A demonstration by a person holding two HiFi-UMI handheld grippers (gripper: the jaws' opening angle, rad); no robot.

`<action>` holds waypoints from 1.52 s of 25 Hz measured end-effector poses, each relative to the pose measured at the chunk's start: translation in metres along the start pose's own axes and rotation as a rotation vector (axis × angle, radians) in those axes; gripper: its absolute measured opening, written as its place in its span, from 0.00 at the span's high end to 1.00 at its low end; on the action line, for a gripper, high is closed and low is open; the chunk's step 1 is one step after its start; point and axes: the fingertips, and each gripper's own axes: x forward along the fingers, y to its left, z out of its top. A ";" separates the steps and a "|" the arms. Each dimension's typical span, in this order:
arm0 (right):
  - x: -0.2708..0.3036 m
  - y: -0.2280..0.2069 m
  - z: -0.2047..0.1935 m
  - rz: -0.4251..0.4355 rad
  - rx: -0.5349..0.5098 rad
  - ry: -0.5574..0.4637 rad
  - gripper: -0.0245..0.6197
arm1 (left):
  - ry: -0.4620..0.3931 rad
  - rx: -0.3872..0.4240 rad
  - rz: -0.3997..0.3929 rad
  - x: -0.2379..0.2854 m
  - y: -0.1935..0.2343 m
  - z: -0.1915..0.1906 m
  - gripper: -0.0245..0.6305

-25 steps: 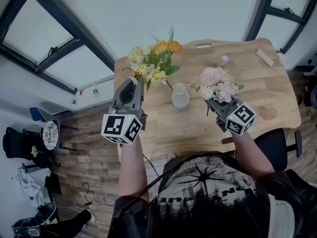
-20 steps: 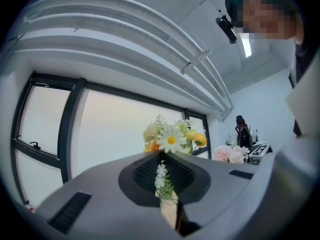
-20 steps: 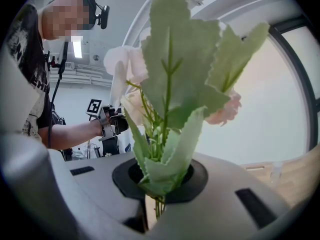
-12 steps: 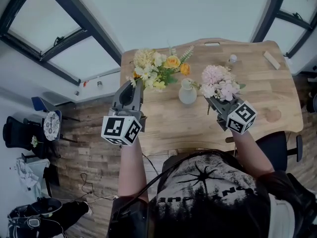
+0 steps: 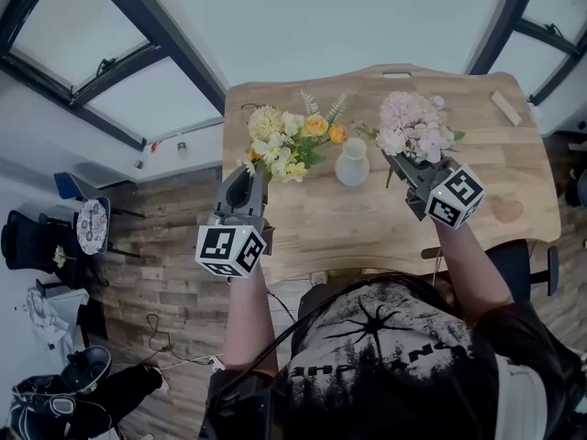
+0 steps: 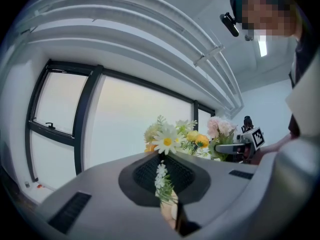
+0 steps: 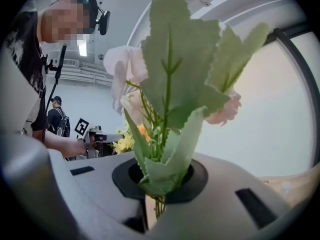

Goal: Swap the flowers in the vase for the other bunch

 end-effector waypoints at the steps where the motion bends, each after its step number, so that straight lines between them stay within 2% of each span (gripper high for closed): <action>1: 0.004 -0.001 0.004 0.004 -0.006 -0.005 0.91 | 0.004 -0.006 0.003 -0.001 0.001 -0.003 0.93; 10: 0.043 -0.001 0.043 0.043 -0.045 -0.060 0.91 | 0.027 -0.061 0.021 -0.014 0.011 -0.023 0.93; 17: 0.072 -0.009 0.047 0.055 -0.054 -0.083 0.91 | 0.050 -0.069 0.032 -0.015 0.016 -0.031 0.93; 27: 0.082 -0.019 0.012 0.079 -0.057 -0.126 0.91 | 0.067 -0.065 0.044 -0.017 0.023 -0.034 0.93; 38: 0.080 -0.027 -0.038 0.050 -0.069 -0.089 0.91 | 0.083 -0.072 0.008 -0.008 0.022 -0.043 0.93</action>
